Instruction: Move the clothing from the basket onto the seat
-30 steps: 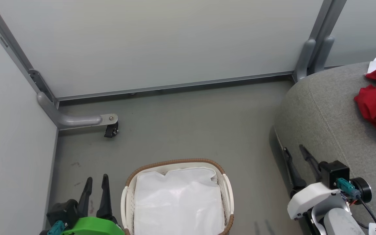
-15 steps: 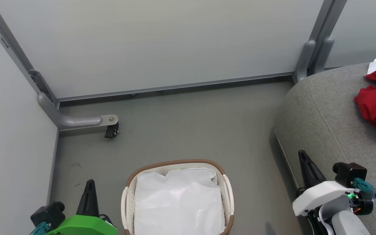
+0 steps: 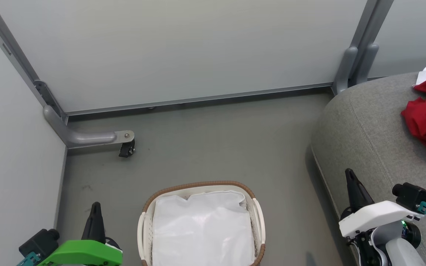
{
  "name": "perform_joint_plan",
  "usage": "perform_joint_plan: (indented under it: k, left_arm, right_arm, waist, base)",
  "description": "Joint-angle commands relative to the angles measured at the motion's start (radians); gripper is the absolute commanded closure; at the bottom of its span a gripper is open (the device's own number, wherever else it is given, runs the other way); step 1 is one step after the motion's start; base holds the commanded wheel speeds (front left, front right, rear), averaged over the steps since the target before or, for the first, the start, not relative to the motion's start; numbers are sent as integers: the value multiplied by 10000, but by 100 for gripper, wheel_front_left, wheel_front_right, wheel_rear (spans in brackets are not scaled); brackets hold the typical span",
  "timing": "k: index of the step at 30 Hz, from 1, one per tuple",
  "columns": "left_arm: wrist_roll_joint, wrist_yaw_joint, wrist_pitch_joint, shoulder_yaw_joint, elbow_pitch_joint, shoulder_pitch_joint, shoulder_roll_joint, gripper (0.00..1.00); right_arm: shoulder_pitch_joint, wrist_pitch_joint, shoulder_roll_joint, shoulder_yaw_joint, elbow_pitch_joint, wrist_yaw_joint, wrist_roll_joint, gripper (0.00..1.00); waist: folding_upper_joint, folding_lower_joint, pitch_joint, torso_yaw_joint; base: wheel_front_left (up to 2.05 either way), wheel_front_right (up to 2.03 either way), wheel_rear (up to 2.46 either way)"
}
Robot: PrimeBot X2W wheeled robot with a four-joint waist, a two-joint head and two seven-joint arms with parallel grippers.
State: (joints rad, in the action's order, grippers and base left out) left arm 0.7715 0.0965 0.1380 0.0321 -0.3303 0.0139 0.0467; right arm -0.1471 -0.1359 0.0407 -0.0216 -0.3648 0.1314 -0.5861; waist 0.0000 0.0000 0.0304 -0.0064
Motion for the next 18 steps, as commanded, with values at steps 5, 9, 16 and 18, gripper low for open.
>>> perform_joint_plan:
  k: [5, 9, 16, 18]
  left_arm:
    - [875, 64, -248, -187, 219, 397, 28, 100]
    - [1353, 87, -389, -266, 264, 437, 30, 100]
    - [2126, 113, -627, -403, 333, 516, 33, 100]
    - [2333, 118, -688, -442, 351, 535, 33, 100]
  right_arm:
    - [20, 237, 62, -118, 276, -4, -1041, 100]
    - [45, 378, 66, -171, 336, -4, -1623, 100]
    - [82, 613, 73, -253, 438, -5, -2566, 100]
    - [94, 681, 75, -277, 464, -5, -2834, 100]
  waist:
    - [0, 0, -15, 4]
    - [0, 0, -26, 6]
    - [0, 0, -45, 11]
    - [0, 0, -51, 12]
  base:
    - [0, 0, 0]
    - [0, 0, 0]
    - [0, 0, 0]
    - [0, 0, 0]
